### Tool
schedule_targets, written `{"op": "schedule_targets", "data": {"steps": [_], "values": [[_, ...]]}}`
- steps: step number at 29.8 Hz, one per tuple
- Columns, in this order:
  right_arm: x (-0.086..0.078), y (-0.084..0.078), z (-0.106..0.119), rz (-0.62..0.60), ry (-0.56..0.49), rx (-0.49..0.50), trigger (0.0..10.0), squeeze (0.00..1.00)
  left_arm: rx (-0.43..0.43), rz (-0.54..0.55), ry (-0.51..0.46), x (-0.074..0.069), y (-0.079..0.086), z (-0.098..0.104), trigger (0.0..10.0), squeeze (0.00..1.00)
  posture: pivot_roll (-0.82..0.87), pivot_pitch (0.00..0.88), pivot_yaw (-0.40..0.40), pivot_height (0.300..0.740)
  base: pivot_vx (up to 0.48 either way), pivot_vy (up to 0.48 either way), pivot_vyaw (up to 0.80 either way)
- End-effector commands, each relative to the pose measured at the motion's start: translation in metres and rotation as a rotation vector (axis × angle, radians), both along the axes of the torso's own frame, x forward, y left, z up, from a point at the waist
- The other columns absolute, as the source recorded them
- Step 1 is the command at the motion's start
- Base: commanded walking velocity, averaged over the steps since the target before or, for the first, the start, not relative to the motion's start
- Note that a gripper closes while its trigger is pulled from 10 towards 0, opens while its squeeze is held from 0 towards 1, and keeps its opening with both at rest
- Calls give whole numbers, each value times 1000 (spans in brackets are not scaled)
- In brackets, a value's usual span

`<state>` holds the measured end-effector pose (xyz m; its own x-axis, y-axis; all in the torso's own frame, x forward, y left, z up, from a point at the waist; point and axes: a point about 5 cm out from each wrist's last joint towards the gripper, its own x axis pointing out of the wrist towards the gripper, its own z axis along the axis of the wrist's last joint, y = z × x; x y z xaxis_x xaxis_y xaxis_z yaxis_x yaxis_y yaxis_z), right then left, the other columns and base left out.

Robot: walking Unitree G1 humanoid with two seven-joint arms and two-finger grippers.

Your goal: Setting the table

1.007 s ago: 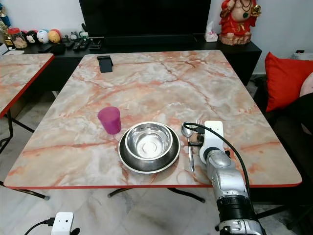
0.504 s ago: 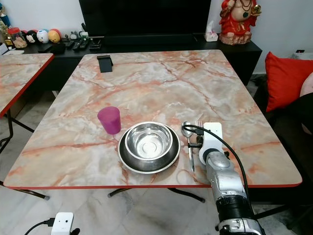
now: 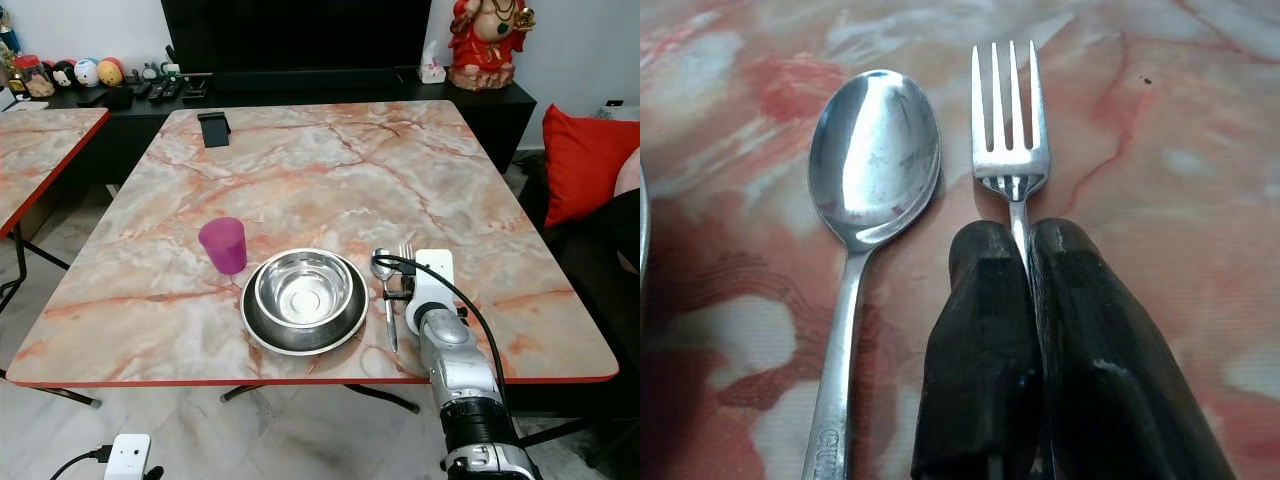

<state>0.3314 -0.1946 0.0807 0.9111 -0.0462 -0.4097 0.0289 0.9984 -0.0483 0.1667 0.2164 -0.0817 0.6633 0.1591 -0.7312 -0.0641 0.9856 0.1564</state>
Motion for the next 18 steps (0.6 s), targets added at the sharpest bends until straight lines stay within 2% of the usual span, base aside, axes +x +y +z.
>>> {"op": "schedule_targets", "data": {"steps": [1,15,17,18], "values": [[3,2,1,4,-8,-4,10000,0,10,-9,18,-4,2,-2,10000,0,-70,12,44,740,0,0,0],[2,4,-4,12,4,-12,10000,0,13,-8,23,-6,5,-2,10000,0,-66,15,43,740,0,0,0],[2,4,-4,14,4,-11,10000,82,12,-8,22,-6,4,-2,10000,0,-68,14,44,740,0,0,0],[2,4,-4,14,4,-11,10000,82,12,-9,22,-6,4,-2,10000,0,-68,14,44,740,0,0,0]]}}
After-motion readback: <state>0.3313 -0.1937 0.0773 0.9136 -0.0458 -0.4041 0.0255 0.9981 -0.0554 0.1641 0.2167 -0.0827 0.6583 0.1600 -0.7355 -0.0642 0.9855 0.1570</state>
